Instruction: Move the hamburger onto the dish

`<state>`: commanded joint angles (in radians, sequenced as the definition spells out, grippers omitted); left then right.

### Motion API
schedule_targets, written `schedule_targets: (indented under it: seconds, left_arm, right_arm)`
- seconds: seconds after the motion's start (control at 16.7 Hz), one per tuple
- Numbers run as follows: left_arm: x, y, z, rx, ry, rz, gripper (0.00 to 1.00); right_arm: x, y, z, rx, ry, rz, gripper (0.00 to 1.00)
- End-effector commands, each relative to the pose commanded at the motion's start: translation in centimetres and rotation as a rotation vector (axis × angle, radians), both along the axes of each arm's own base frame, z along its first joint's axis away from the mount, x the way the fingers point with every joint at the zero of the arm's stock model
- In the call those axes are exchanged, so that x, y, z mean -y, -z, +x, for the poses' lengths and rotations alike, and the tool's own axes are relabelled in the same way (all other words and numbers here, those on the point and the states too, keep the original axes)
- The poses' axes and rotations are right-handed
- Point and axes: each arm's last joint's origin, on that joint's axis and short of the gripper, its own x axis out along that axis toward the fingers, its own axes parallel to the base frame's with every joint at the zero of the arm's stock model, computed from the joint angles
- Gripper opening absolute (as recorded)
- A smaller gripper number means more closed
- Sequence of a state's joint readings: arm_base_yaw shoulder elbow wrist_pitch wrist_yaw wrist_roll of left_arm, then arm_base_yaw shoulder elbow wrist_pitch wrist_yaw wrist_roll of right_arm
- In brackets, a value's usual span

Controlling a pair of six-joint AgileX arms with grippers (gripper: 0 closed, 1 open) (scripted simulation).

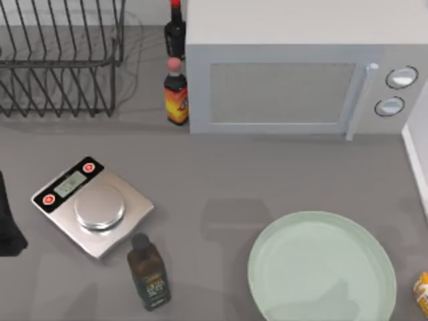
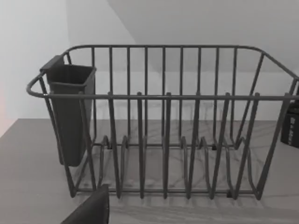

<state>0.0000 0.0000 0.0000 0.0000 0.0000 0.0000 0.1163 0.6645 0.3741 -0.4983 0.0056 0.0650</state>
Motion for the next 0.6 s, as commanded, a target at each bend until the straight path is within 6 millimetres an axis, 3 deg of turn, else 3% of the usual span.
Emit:
schedule_targets:
  seconds: [0.3, 0.6]
  left_arm:
    - [0.0, 0.0, 0.0, 0.0, 0.0, 0.0, 1.0]
    - [0.0, 0.0, 0.0, 0.0, 0.0, 0.0, 1.0]
  right_arm:
    - [-1.6, 0.4, 3.0, -0.482, -0.04, -0.055, 1.0]
    - [-3.0, 0.7, 5.3, -0.74, -0.057, -0.105, 1.0]
